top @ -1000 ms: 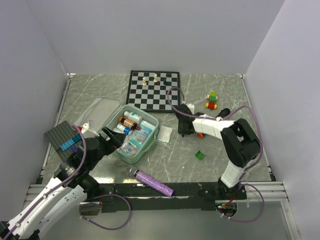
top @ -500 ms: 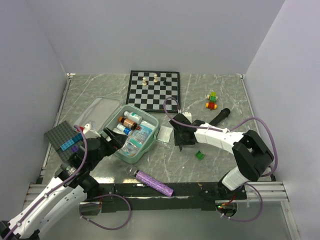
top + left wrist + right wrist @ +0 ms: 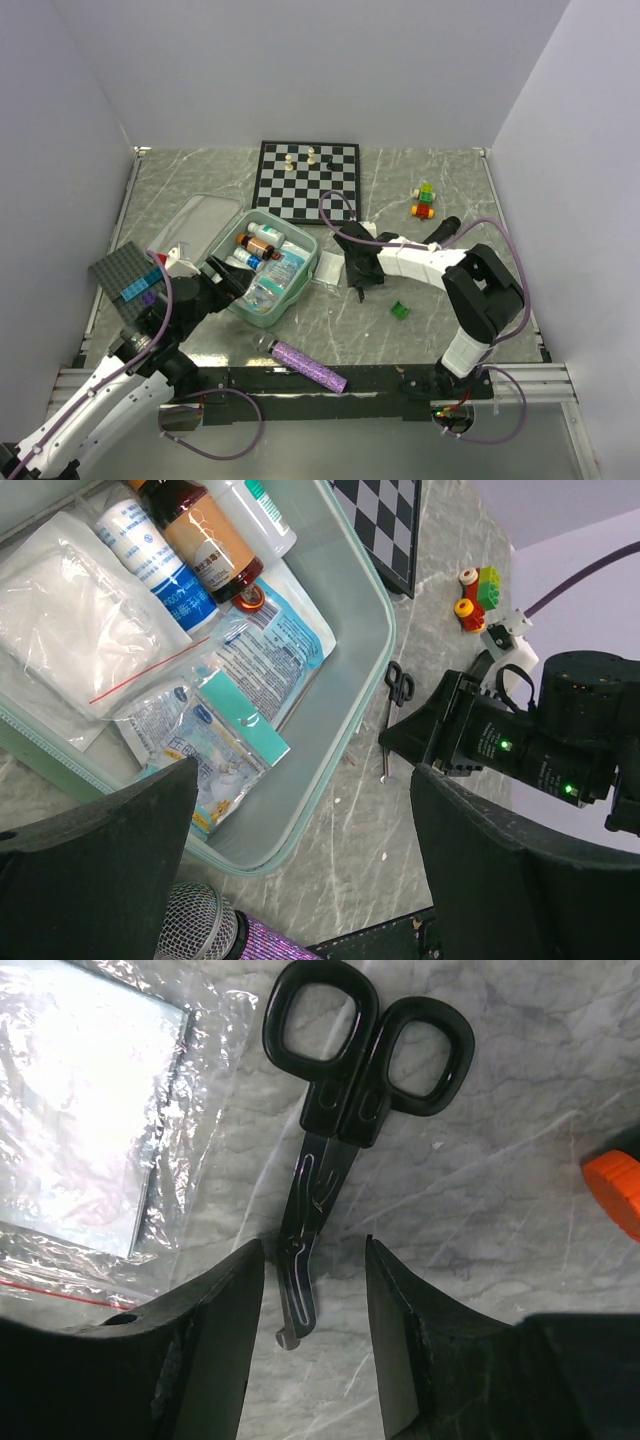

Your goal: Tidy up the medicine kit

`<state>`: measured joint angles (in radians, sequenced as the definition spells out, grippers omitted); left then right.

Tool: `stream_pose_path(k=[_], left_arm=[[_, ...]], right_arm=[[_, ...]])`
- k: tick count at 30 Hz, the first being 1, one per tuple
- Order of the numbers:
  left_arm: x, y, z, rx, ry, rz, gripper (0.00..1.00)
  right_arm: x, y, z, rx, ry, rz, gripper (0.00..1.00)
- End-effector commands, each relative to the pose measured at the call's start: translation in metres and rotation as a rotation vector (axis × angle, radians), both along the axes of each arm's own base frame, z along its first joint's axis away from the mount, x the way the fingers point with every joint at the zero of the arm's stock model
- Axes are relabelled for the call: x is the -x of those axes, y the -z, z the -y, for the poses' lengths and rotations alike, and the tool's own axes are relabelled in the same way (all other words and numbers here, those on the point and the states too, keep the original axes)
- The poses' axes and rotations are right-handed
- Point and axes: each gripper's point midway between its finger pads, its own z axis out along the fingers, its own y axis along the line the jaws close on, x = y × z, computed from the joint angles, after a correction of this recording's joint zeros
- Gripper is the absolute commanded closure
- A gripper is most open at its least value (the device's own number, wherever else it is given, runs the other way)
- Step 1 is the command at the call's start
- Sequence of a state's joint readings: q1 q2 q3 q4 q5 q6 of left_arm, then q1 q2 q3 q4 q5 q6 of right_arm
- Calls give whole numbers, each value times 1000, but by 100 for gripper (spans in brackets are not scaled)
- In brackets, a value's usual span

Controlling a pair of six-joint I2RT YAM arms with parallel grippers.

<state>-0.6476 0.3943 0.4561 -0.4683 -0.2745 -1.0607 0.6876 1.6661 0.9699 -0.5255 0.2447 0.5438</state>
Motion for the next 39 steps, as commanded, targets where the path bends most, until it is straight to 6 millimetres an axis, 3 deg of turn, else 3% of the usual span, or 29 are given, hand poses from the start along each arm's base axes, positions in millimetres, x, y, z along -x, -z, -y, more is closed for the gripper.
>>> stream_pose_path(k=[1, 21, 32, 39], left_arm=[[-2, -13, 2, 32, 3, 35, 9], [-3, -7, 3, 17, 3, 24, 8], [-2, -6, 3, 26, 2, 23, 8], [-2, -6, 3, 30, 4, 22, 8]], right_arm=[[-13, -4, -9, -26, 2, 16, 48], [-2, 18, -4, -31, 13, -45, 66], [-2, 14, 3, -8, 17, -31, 83], [-5, 0, 6, -5, 16, 4, 89]])
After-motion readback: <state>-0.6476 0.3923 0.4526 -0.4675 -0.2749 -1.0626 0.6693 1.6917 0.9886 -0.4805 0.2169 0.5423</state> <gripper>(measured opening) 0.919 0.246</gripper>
